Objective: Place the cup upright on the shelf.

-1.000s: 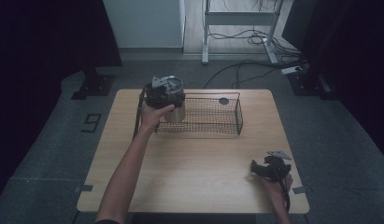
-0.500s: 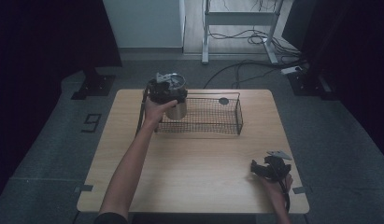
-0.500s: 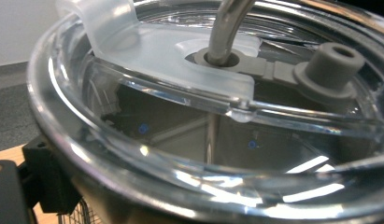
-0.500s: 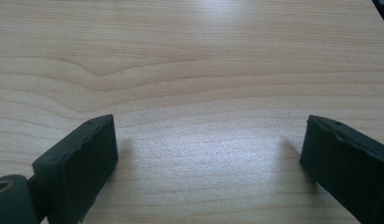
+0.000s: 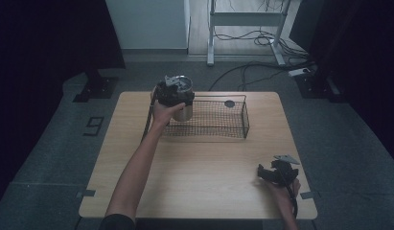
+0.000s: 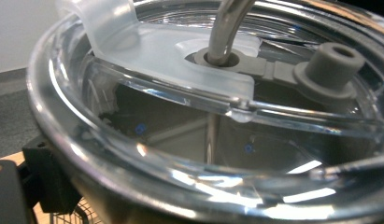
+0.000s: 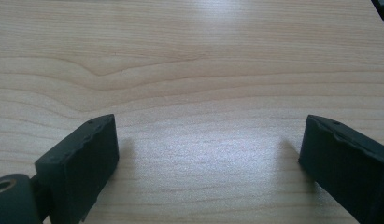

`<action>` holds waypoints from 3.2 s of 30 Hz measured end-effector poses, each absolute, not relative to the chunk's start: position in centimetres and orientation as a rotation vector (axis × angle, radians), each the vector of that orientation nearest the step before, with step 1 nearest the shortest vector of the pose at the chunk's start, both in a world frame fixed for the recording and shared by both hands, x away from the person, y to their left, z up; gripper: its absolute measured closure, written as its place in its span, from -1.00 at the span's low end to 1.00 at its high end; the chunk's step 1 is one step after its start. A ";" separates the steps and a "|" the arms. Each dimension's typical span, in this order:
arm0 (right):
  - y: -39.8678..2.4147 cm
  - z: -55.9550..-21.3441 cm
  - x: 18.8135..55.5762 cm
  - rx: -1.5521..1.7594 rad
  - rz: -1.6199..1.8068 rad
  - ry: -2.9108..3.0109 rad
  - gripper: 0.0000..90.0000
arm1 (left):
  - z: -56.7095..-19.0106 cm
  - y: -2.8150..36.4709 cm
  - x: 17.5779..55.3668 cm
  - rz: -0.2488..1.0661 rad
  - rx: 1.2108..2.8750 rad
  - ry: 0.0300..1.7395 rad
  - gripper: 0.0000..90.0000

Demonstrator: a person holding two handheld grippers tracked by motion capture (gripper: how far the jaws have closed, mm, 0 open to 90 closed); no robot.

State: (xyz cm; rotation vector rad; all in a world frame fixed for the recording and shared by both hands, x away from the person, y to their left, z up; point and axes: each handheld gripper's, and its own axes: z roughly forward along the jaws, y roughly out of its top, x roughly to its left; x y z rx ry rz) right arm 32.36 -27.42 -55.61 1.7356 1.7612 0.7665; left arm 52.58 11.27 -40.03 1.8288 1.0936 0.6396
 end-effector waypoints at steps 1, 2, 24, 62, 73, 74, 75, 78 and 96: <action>-27.4 -55.6 32.4 1.735 0.767 1.761 -0.90 | -40.2 11.2 52.7 0.640 1.833 1.098 -0.91; -27.4 -55.6 32.4 1.736 0.767 1.761 -0.90 | -40.4 11.1 52.8 0.640 1.839 1.099 -0.91; -27.4 -55.6 32.3 1.732 0.767 1.762 -0.88 | -44.8 11.2 53.7 0.599 1.870 1.208 -0.91; -27.4 -55.6 32.3 1.723 0.774 1.767 -0.85 | -45.6 11.7 51.2 0.616 1.811 1.226 -0.96; -27.4 -55.6 32.3 1.722 0.772 1.766 -0.85 | -44.1 12.9 49.3 0.612 1.772 1.172 -0.96; -27.4 -55.6 32.3 1.722 0.772 1.766 -0.85 | -44.0 12.9 49.1 0.612 1.776 1.164 -0.97; -27.4 -55.6 32.3 1.722 0.772 1.766 -0.85 | -43.8 13.0 49.0 0.607 1.780 1.158 -0.97; -27.4 -55.6 32.3 1.722 0.772 1.766 -0.85 | -43.4 13.0 48.4 0.614 1.798 1.136 -1.00; -27.4 -55.6 32.3 1.720 0.772 1.767 -0.85 | -42.4 14.6 43.4 0.600 1.838 1.053 -1.00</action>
